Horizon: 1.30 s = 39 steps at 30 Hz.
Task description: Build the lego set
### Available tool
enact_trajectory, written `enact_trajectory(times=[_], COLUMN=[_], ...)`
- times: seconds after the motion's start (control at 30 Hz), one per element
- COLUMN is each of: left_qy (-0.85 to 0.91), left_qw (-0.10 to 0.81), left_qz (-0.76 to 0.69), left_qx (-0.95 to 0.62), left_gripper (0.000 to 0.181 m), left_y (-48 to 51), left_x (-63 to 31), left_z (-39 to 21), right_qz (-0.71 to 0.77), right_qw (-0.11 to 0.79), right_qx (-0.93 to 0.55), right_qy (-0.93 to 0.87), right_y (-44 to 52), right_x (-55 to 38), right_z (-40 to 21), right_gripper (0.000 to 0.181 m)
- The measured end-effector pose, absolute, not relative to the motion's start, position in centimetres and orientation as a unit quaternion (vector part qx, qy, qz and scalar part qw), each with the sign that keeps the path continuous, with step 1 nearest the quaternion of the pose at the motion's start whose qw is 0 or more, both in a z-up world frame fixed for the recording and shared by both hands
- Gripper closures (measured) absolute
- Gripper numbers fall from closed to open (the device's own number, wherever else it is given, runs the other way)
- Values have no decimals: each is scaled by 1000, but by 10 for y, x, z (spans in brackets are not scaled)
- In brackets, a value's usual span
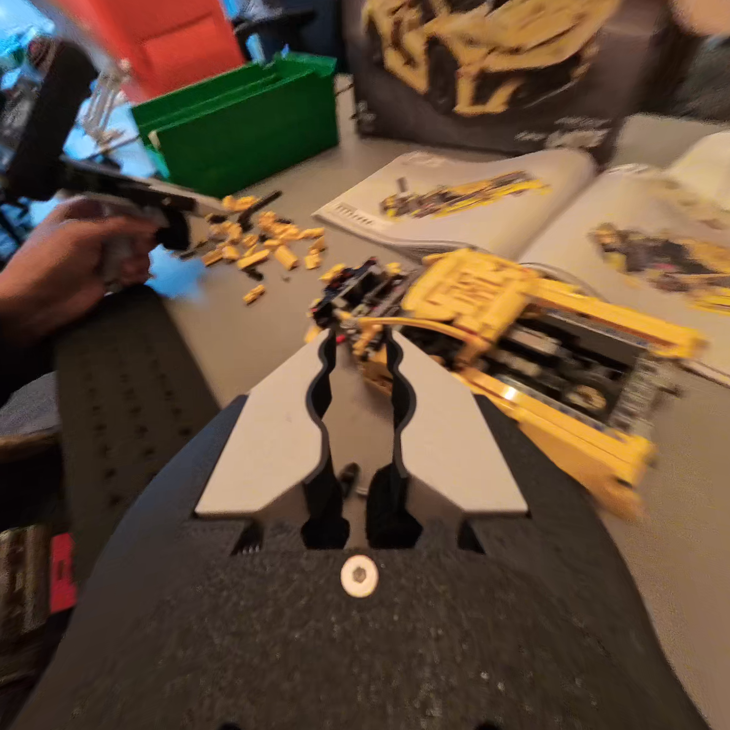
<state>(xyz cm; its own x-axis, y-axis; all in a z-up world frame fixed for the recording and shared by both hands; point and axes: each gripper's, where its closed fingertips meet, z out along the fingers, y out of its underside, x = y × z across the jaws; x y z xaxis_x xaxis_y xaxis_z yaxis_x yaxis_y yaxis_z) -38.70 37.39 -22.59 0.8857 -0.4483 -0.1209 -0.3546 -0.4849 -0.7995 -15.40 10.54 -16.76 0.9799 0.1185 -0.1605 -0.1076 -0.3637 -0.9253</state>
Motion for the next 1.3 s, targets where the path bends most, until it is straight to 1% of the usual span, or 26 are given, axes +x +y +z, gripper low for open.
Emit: enact_trajectory(times=[0.07, 0.17, 0.27, 0.5, 0.63, 0.7, 0.8, 0.9, 0.97, 1.1, 1.17, 1.23, 1.3], left_qy=[243, 258, 264, 264, 261, 260, 263, 270, 275, 274, 268, 268, 279], left_qw=[461, 468, 459, 451, 457, 457, 456, 453, 451, 449, 449, 451, 451], left_qz=[-48, -43, -42, -94, -148, -170, -188, -184, -175, -163, -159, -157, -165], left_qx=[-852, -844, -847, -847, -837, -833, -829, -829, -831, -835, -838, -837, -832], left_gripper=[149, 149, 149, 149, 149, 149, 149, 149, 149, 149, 149, 149, 149], left_y=[372, 371, 371, 368, 363, 360, 357, 356, 356, 358, 362, 365, 364], left_x=[-385, -381, -380, -374, -369, -367, -365, -363, -363, -364, -366, -365, -361], left_z=[-222, -221, -225, -224, -216, -213, -211, -212, -214, -216, -218, -220, -221], right_qz=[84, 103, 118, 90, 35, 16, -25, -19, -1, -33, -39, -14, 6], right_qw=[602, 617, 591, 574, 568, 569, 538, 503, 486, 472, 476, 508, 524], right_qx=[-794, -778, -797, -814, -820, -819, -839, -861, -872, -880, -878, -861, -851], right_qy=[32, 56, 49, 19, 62, 70, 71, 71, 63, 37, 27, 19, 39], right_y=[92, 88, 94, 98, 93, 87, 78, 76, 89, 140, 169, 195, 201], right_x=[-131, -119, -124, -131, -105, -93, -66, -43, -29, 16, 32, 36, 39], right_z=[-156, -148, -163, -172, -174, -169, -169, -158, -143, -118, -122, -134, -153], right_gripper=[157, 159, 159, 160, 154, 154, 152, 150, 149, 141, 137, 122, 128])
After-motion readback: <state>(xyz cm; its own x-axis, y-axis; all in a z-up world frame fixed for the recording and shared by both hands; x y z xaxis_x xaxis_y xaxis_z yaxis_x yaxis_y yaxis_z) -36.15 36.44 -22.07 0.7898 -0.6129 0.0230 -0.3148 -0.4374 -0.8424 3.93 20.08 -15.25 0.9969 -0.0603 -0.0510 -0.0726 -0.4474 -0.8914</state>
